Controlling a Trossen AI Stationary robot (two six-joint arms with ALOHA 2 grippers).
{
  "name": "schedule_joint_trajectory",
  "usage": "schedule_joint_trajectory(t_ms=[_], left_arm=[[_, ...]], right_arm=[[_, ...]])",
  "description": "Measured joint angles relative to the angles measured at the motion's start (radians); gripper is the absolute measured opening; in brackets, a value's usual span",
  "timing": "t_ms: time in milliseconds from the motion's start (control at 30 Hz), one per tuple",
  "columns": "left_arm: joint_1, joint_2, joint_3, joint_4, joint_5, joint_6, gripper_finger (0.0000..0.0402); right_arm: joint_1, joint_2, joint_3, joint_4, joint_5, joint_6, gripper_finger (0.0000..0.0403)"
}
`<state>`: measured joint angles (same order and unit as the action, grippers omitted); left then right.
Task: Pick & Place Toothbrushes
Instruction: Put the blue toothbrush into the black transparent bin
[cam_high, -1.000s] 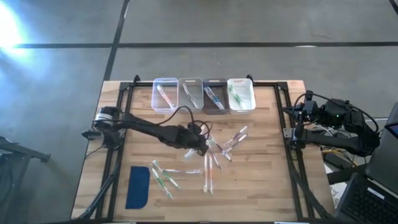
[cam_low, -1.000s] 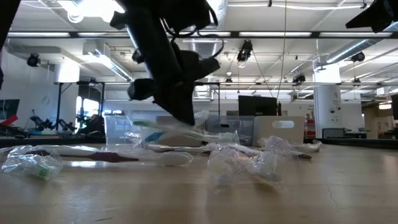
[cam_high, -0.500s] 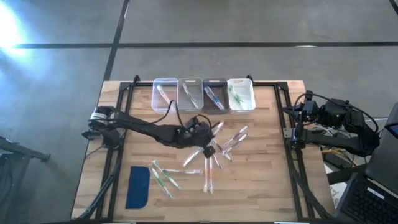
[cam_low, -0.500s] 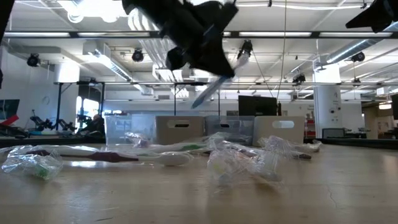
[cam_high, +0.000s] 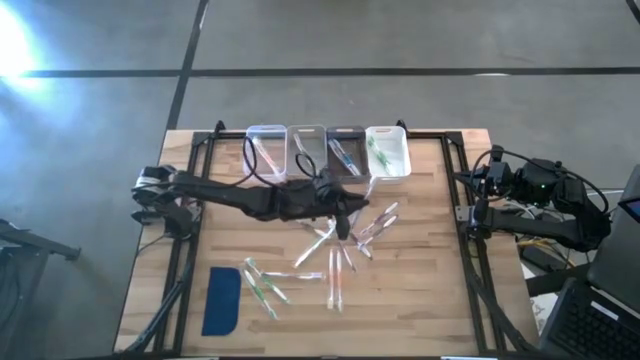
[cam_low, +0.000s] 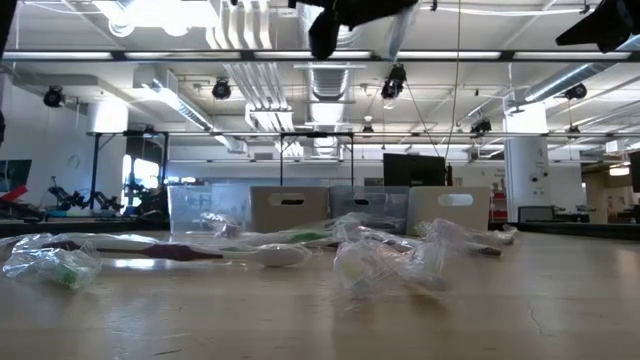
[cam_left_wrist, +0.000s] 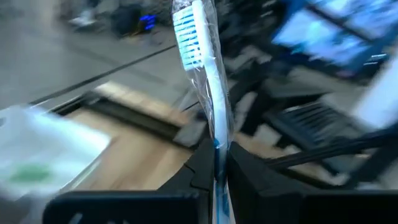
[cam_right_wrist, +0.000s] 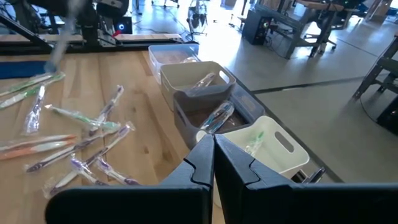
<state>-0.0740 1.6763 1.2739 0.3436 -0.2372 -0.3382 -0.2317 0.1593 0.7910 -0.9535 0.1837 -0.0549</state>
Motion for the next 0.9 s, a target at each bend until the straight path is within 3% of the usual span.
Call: schedule_joint_trajectory(t_ms=[233, 333, 467, 633, 900], left_arm=[[0.007, 0.000, 0.016, 0.146, 0.131, 0.144, 0.0027], [0.007, 0.001, 0.026, 0.191, 0.141, 0.220, 0.0027], [0.007, 0.001, 0.045, 0.223, 0.141, 0.251, 0.0028], [0.016, 0.001, 0.079, 0.224, 0.143, 0.254, 0.0028], [0.054, 0.002, 0.138, 0.224, 0.177, 0.294, 0.0028]], right_arm=[[0.000, 0.001, 0.000, 0.032, 0.000, -0.016, 0.0008], [0.000, 0.015, 0.000, 0.209, -0.006, -0.026, 0.0008], [0.000, 0.054, 0.001, 0.488, -0.056, 0.155, 0.0008], [0.000, 0.146, 0.002, 0.727, -0.093, 0.195, 0.0008], [0.000, 0.362, 0.056, 0.749, -0.284, 0.309, 0.0008]])
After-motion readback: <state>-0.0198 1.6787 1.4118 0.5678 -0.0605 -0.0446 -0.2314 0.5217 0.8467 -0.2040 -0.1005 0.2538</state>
